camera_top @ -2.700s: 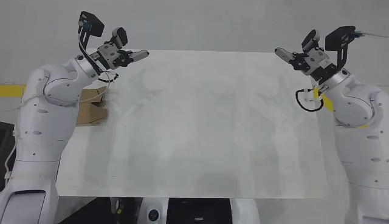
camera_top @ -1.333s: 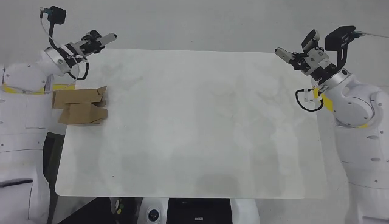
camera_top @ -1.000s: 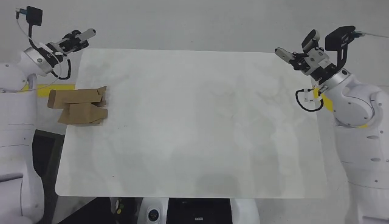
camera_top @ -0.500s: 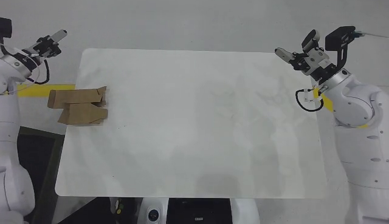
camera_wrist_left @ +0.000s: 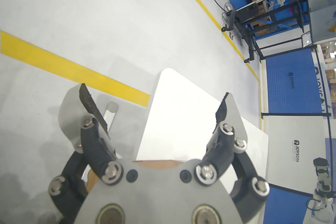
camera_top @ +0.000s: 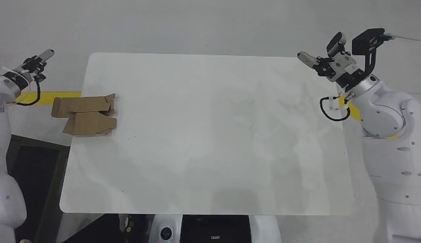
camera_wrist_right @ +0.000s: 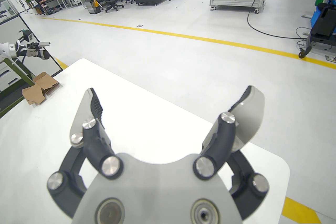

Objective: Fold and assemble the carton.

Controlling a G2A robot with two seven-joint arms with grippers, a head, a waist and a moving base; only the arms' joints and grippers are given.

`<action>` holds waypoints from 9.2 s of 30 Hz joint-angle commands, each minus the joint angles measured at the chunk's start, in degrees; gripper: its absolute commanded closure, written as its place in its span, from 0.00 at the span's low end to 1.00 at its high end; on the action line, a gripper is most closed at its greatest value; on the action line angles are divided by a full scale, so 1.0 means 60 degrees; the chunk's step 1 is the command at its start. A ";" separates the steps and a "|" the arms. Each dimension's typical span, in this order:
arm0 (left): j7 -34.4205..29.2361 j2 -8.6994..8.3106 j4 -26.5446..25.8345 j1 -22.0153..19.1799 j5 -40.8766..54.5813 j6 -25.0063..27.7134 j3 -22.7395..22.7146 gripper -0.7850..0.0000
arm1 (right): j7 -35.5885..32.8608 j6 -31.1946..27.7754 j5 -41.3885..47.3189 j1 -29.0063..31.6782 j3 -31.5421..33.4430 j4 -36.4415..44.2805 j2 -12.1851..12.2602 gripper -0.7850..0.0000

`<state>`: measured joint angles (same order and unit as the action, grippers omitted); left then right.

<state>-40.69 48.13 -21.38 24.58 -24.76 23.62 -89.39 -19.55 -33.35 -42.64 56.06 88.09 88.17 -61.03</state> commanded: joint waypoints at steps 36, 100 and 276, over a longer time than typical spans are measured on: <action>-0.2846 -0.0410 0.1743 -0.0017 -0.0479 0.0919 0.0659 0.61 | 0.0000 0.0000 0.0000 0.0000 0.0000 0.0000 0.0000 0.00; -0.3176 0.1946 -0.2424 -0.2166 0.6432 -0.0065 0.3584 1.00 | 0.0000 0.0000 0.0000 0.0000 0.0000 0.0000 0.0000 0.00; -0.3816 0.1735 -0.8816 0.2638 0.8419 -0.0963 0.5008 1.00 | -0.2512 -0.2778 1.1799 -0.4505 -0.8038 -0.5946 -0.1234 0.00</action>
<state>-63.06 58.53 -74.49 40.62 25.43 18.04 -59.21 -34.21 -49.87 28.10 28.98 39.53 52.65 -68.48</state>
